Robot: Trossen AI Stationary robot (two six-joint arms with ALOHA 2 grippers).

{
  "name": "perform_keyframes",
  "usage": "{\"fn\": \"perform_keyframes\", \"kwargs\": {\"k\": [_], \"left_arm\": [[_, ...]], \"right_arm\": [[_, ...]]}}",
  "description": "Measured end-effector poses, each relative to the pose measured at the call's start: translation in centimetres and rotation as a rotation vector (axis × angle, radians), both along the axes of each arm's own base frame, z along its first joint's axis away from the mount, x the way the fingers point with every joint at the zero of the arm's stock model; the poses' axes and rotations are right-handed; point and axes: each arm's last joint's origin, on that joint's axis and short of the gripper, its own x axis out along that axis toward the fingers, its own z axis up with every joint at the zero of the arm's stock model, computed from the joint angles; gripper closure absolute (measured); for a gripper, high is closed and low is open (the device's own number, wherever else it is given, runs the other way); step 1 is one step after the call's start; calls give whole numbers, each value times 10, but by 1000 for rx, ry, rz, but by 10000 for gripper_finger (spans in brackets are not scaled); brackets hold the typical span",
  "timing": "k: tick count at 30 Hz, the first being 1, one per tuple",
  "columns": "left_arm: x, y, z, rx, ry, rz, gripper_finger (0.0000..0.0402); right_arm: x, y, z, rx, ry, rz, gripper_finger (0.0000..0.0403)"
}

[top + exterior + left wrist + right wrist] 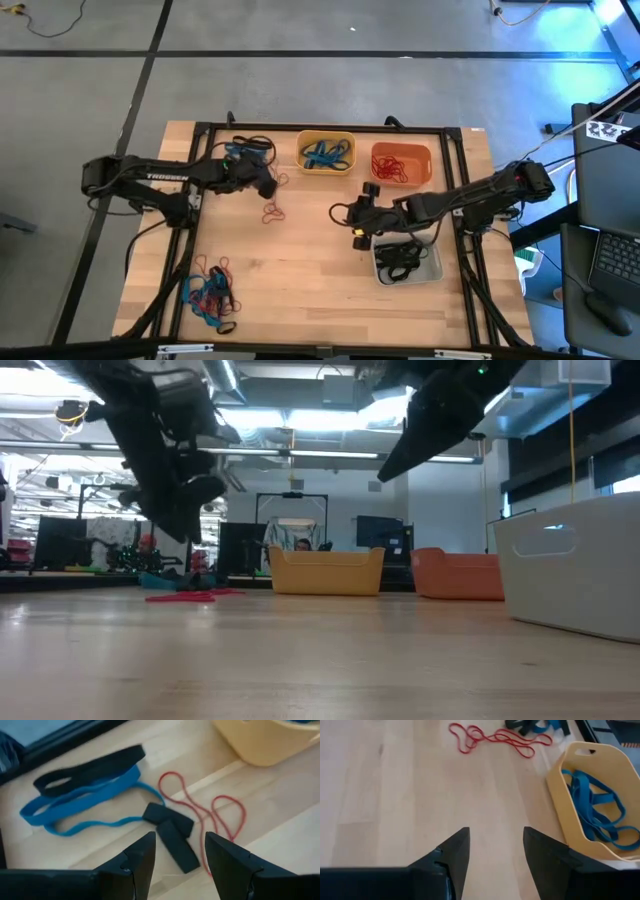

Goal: Sort rubber bands into baskets
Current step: Put the black rubber band into the white bin

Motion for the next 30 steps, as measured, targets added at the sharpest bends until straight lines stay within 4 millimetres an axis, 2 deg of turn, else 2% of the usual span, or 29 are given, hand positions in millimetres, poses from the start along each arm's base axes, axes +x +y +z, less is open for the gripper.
{"fn": "perform_keyframes", "kwargs": {"k": [12, 18, 26, 30], "left_arm": [[-13, 10, -26, -111, -19, -24, 233], [-16, 17, -33, -116, -78, -14, 233], [-16, 18, -34, -124, -83, -13, 233], [-13, 21, -41, -130, -67, -9, 233]], "right_arm": [[1, -3, 0, 6, 0, -15, 219], [1, -3, 0, 6, -2, -14, 219], [1, -3, 0, 6, -2, -14, 219], [1, -3, 0, 6, -3, -14, 219]]}}
